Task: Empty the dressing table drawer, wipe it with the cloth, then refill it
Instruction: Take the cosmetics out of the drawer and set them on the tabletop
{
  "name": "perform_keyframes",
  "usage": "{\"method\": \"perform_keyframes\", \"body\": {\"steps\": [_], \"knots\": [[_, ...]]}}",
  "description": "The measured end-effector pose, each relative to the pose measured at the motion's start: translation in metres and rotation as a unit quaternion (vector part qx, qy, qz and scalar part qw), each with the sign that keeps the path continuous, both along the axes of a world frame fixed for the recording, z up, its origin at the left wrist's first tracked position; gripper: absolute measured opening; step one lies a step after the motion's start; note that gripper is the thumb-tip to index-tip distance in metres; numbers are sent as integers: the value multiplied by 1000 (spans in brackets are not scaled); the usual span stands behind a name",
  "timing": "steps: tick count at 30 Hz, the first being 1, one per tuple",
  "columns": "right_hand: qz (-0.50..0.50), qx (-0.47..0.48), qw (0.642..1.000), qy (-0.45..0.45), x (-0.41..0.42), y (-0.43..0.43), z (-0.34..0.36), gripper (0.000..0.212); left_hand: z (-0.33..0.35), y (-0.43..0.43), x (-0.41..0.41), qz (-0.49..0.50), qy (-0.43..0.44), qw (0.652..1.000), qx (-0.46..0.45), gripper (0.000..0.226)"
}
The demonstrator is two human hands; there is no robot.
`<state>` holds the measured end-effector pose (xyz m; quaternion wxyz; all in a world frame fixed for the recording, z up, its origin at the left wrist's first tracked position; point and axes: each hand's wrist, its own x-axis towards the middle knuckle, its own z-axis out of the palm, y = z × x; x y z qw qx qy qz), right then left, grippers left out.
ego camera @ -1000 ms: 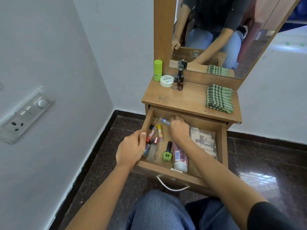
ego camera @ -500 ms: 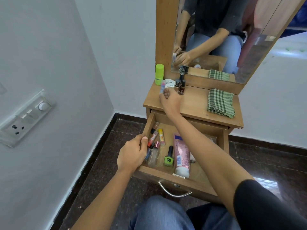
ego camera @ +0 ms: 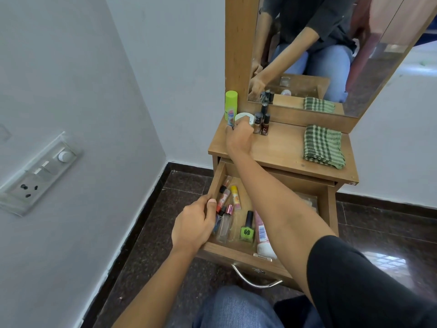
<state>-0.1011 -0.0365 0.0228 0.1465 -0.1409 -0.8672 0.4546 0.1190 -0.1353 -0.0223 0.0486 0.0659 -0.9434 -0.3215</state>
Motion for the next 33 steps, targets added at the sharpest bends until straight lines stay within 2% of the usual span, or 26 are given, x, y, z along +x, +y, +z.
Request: {"method": "perform_keyframes", "body": {"steps": [10, 18, 20, 22, 24, 26, 27, 29, 31, 33], "knots": [[-51, 19, 998, -38, -7, -3, 6, 32, -3, 0, 0, 6, 2, 1000, -1, 42], [-49, -4, 999, -11, -6, -1, 0, 33, -2, 1, -1, 11, 1, 1000, -5, 41], [-12, -58, 998, 27, -1, 4, -4, 23, 0, 0, -1, 13, -5, 1000, 0, 40], [66, -122, 986, 93, 12, 10, -7, 15, 1, 0, -1, 12, -8, 1000, 5, 38], [161, -141, 967, 140, 31, 20, -11, 11, 3, 0, -1, 7, -16, 1000, 8, 39], [278, -91, 946, 143, 55, 32, -19, 10, 4, -1, -1, 1, -20, 1000, 9, 39], [342, -41, 929, 134, 66, 39, -24, 9, 5, -2, 0, -5, -23, 1000, 8, 38], [466, 105, 874, 93, 84, 55, -37, 6, 6, -3, 1, -19, -31, 999, 0, 39], [528, 265, 805, 42, 95, 66, -51, 14, 5, -5, 1, -41, -38, 998, -42, 41], [534, 344, 772, 11, 103, 70, -65, 24, 3, -4, 2, -69, -37, 991, -106, 43]]}}
